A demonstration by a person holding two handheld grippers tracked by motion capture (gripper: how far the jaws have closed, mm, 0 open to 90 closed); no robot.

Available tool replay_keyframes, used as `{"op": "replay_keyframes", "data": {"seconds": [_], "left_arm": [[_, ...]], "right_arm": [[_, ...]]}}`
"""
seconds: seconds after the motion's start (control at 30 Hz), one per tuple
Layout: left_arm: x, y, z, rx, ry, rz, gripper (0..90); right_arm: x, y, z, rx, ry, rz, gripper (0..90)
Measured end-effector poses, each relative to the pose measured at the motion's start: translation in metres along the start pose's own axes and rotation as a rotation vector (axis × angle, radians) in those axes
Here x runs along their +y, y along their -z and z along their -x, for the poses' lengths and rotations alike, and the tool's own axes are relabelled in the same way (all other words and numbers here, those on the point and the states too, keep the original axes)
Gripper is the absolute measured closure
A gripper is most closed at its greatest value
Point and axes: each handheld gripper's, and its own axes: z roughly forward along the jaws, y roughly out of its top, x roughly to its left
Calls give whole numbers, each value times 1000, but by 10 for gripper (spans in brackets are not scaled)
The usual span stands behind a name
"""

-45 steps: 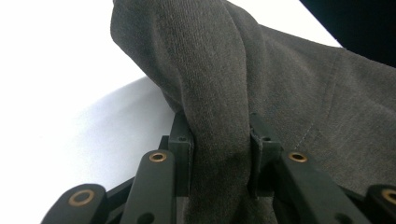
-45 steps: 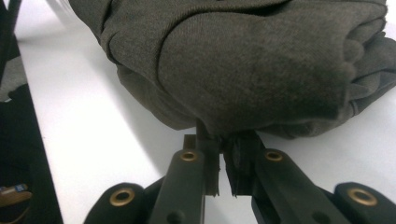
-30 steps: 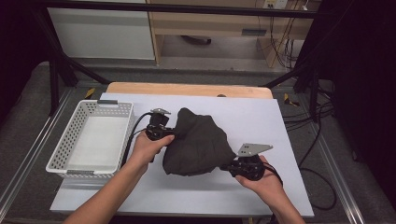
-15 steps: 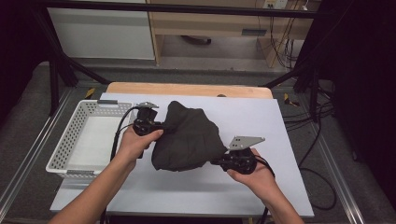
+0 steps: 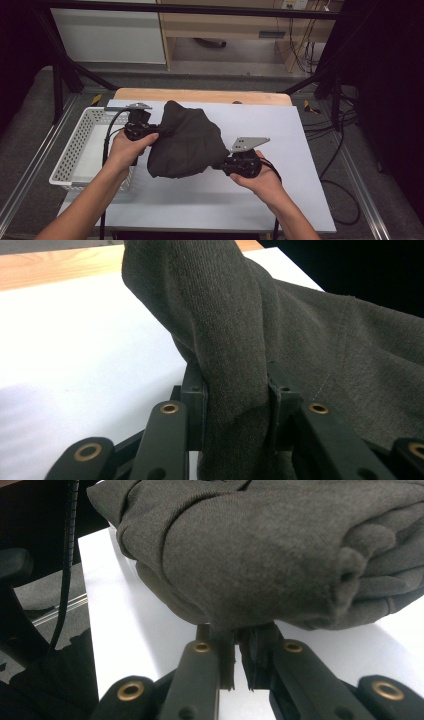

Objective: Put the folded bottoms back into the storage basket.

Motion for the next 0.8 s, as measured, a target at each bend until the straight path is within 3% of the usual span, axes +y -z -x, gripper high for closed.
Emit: {"op": "replay_keyframes", "data": {"seconds": [0.47,0.8], "left_arm": [[5,34,-21,46,10,39,688],[10,48,-30,57,20,72,687]], "right_arm": [[30,-26,-3,37,41,24,850],[49,-33,-2,50,59,33,850]]}}
